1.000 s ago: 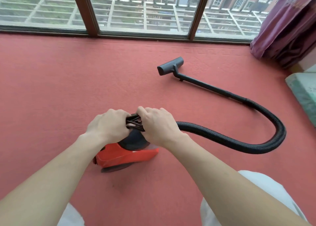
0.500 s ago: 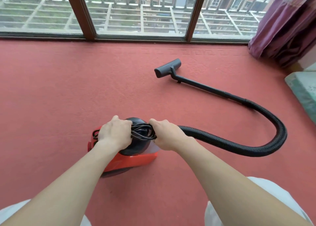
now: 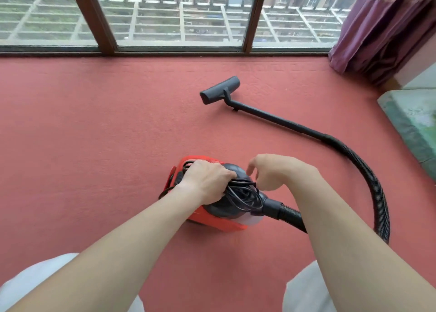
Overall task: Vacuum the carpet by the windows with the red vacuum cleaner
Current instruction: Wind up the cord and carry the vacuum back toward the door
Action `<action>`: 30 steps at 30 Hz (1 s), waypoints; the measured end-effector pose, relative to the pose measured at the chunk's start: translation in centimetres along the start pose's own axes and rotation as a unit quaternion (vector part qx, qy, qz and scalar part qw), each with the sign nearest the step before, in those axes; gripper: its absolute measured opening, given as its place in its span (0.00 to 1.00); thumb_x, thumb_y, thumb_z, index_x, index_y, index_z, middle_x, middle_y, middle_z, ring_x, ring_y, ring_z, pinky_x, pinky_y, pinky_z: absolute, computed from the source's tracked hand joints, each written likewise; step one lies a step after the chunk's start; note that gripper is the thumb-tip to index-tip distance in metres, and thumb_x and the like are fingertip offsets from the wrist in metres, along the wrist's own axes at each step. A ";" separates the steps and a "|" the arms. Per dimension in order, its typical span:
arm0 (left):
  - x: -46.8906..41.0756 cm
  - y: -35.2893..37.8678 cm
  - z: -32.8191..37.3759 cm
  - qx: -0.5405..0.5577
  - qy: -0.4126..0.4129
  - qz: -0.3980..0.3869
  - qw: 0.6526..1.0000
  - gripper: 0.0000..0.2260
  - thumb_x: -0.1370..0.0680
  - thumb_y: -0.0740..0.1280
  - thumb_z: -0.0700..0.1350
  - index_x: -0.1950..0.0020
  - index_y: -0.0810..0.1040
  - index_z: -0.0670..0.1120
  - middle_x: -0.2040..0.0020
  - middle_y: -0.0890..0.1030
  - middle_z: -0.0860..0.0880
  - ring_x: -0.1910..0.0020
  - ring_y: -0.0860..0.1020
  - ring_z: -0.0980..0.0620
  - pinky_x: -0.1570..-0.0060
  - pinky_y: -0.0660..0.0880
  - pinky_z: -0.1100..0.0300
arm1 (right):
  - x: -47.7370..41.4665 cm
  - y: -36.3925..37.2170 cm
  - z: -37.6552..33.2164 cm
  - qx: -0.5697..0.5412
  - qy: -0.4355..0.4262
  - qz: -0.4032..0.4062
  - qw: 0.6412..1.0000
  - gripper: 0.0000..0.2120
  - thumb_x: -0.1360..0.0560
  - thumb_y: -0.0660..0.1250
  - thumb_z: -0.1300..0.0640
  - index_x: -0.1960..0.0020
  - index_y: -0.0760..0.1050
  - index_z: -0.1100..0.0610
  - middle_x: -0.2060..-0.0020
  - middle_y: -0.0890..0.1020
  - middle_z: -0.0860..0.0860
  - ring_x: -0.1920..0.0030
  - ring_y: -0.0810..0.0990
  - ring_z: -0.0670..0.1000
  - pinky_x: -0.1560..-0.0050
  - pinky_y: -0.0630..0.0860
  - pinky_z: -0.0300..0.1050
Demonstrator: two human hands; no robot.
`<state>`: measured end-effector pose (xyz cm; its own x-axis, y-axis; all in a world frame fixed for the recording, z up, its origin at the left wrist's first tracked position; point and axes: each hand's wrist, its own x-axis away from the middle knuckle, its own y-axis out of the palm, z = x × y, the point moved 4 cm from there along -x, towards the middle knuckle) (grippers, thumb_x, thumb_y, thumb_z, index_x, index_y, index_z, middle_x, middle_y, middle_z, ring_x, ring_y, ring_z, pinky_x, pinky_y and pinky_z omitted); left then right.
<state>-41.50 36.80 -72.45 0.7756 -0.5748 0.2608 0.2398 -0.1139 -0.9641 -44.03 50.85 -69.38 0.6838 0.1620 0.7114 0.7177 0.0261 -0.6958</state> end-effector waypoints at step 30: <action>-18.5 2.5 9.5 0.045 0.198 0.347 0.916 0.18 0.32 0.72 0.45 0.65 0.61 0.51 0.72 0.68 0.52 0.72 0.61 0.49 0.66 0.57 0.58 | -29.2 -1.6 26.4 -0.072 0.143 0.206 0.965 0.26 0.23 0.64 0.52 0.29 0.61 0.59 0.33 0.67 0.57 0.33 0.70 0.61 0.36 0.69 0.55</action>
<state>-49.65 54.84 -79.20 0.4920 -0.7340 -0.4681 -0.1689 0.4470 -0.8785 -68.63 72.12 -91.62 0.9090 -0.1494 0.3890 0.3734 -0.1224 -0.9195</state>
